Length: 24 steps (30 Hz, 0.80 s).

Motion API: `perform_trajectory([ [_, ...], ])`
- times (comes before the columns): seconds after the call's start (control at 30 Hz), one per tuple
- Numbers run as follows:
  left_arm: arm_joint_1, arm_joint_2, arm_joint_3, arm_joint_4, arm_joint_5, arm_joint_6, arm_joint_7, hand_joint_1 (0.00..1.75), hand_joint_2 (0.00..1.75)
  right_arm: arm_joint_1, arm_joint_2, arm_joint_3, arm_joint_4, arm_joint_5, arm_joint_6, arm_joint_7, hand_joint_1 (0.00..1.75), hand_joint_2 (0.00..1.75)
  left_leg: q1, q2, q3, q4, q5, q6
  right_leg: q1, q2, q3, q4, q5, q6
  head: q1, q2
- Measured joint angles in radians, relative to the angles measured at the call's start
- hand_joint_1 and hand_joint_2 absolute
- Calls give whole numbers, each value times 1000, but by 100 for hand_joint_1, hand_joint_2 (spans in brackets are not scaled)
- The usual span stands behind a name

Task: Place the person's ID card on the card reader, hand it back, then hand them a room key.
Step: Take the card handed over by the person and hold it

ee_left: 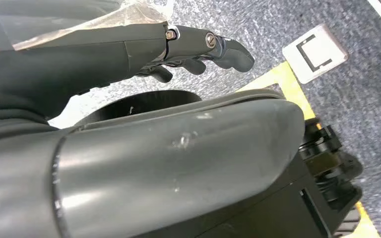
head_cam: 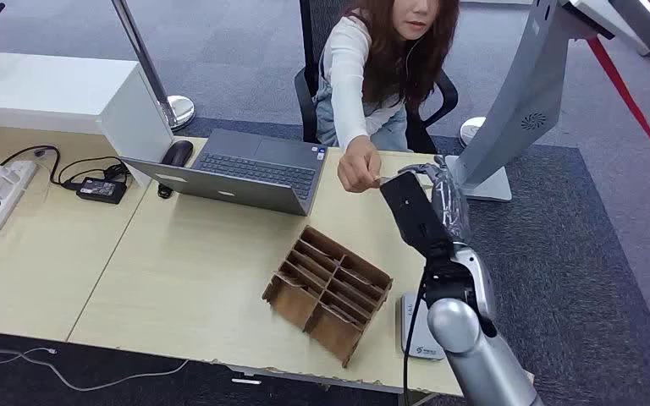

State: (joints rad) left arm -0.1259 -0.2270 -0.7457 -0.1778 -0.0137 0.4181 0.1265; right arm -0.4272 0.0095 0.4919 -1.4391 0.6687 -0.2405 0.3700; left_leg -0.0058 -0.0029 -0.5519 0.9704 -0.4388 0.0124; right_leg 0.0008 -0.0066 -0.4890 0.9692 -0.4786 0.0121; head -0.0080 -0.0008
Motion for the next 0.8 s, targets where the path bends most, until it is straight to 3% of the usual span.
perform_trajectory([
  [0.47, 14, -3, 94, 4, -18, 29, -16, 0, 0, 12, -18, 10, 5, -2, -20, -2, 175, 175, 0, 0, 0, 0, 0, 0, 0, 0, 0, 0, 0, 0, 0, 0],
  [0.8, 16, -6, 124, 6, -36, 37, -27, 0, 0, 85, -39, 8, -74, -23, -63, -59, 175, 175, 0, 0, 0, 0, 0, 0, 0, 0, -1, 0, 0, 0, 0, 0],
])
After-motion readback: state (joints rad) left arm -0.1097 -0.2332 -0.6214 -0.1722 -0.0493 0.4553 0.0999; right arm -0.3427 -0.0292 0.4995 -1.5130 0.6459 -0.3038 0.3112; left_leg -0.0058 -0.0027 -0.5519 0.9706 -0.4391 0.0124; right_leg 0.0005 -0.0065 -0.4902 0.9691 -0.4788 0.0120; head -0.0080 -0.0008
